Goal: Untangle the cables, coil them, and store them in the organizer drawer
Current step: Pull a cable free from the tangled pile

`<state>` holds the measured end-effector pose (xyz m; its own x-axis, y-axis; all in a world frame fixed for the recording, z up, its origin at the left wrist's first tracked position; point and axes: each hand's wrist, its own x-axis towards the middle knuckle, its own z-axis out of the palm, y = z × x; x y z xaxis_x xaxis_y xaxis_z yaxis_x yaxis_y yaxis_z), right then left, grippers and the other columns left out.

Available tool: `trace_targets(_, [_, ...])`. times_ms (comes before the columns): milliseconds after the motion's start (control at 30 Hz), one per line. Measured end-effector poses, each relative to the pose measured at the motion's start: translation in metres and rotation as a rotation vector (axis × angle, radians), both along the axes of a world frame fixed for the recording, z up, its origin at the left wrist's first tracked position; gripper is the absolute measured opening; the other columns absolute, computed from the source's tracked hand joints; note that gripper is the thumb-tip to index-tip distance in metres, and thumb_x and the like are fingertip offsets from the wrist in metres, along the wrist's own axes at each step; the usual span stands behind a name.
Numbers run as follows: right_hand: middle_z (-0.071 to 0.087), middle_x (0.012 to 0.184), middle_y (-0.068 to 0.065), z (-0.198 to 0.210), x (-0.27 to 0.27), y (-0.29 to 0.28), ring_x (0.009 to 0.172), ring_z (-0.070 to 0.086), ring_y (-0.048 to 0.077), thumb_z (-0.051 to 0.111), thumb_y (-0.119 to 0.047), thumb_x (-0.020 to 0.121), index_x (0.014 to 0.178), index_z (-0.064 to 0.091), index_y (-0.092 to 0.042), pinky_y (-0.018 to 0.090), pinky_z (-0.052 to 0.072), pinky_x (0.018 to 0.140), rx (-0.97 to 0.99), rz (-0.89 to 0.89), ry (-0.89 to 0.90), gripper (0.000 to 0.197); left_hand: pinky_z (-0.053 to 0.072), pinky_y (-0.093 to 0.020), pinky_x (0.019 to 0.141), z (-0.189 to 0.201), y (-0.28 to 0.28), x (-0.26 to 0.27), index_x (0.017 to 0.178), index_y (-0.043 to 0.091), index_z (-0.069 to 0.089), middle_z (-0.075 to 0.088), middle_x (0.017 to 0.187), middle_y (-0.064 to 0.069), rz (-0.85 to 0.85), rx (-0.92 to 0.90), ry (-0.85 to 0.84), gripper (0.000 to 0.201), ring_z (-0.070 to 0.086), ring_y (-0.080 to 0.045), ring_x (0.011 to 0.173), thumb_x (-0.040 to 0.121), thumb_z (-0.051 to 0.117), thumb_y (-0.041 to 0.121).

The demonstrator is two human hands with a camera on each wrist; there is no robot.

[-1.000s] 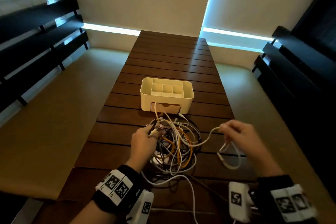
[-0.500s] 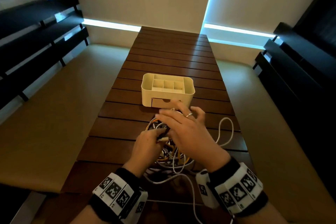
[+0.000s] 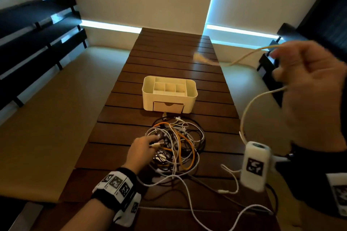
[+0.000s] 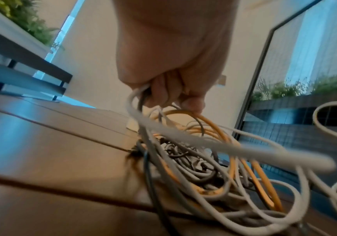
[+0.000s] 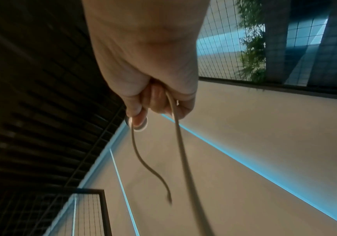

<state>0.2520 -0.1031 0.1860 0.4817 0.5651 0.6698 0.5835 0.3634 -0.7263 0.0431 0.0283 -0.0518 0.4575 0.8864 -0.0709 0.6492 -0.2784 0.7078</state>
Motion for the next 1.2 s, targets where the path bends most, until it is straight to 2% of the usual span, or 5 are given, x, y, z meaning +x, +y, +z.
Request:
trace_targets(300, [0.054,0.055,-0.007,-0.025,-0.015,-0.004,0.052,0.036,0.015,0.054,-0.027,0.086,0.083,0.066,-0.021,0.017,0.029,0.049,-0.031,0.12,0.207,0.014,0.036,-0.024,0.051,0.067,-0.01,0.012,0.075,0.019,0.069,0.05,0.051,0.0,0.075,-0.188,-0.574,0.041,0.046,-0.011,0.049,0.093,0.043,0.043])
trace_targets(500, [0.07,0.074,-0.018,-0.073,-0.045,0.005,0.066,0.058,-0.008,0.052,-0.022,0.079,0.087,0.067,-0.015,0.007,0.045,0.061,-0.157,0.23,0.272,0.018,0.034,-0.007,0.045,0.114,-0.025,0.023,0.098,0.008,0.069,0.065,0.072,-0.007,-0.118,-0.24,-0.743,0.048,0.047,0.004,0.042,0.097,0.031,0.037])
trace_targets(700, [0.07,0.074,-0.003,-0.094,-0.052,0.001,0.062,0.06,0.009,0.061,-0.024,0.081,0.088,0.072,-0.031,0.015,0.045,0.057,-0.306,0.384,0.131,0.015,0.012,-0.029,0.05,0.125,-0.029,0.02,0.115,0.011,0.065,0.071,0.067,0.004,-0.196,-0.548,-0.839,0.059,0.018,-0.016,0.049,0.089,0.028,0.05])
trace_targets(867, [0.069,0.08,-0.011,-0.107,-0.046,-0.005,0.069,0.062,0.003,0.057,-0.05,0.08,0.096,0.07,-0.028,0.011,0.046,0.062,-0.461,0.554,-0.033,0.03,0.041,-0.021,0.056,0.123,-0.024,0.021,0.1,0.018,0.071,0.072,0.083,-0.006,-0.105,-0.611,-0.979,0.048,0.055,-0.02,0.064,0.086,0.036,0.049])
trace_targets(1200, [0.068,0.075,-0.005,-0.112,-0.041,-0.013,0.062,0.06,0.011,0.057,-0.052,0.08,0.097,0.07,-0.032,0.02,0.047,0.055,-0.535,0.576,-0.16,0.029,0.026,-0.022,0.05,0.116,-0.03,0.018,0.079,0.022,0.065,0.036,0.055,0.009,-0.147,-0.512,-0.981,0.064,0.03,-0.005,0.048,0.066,0.046,0.083])
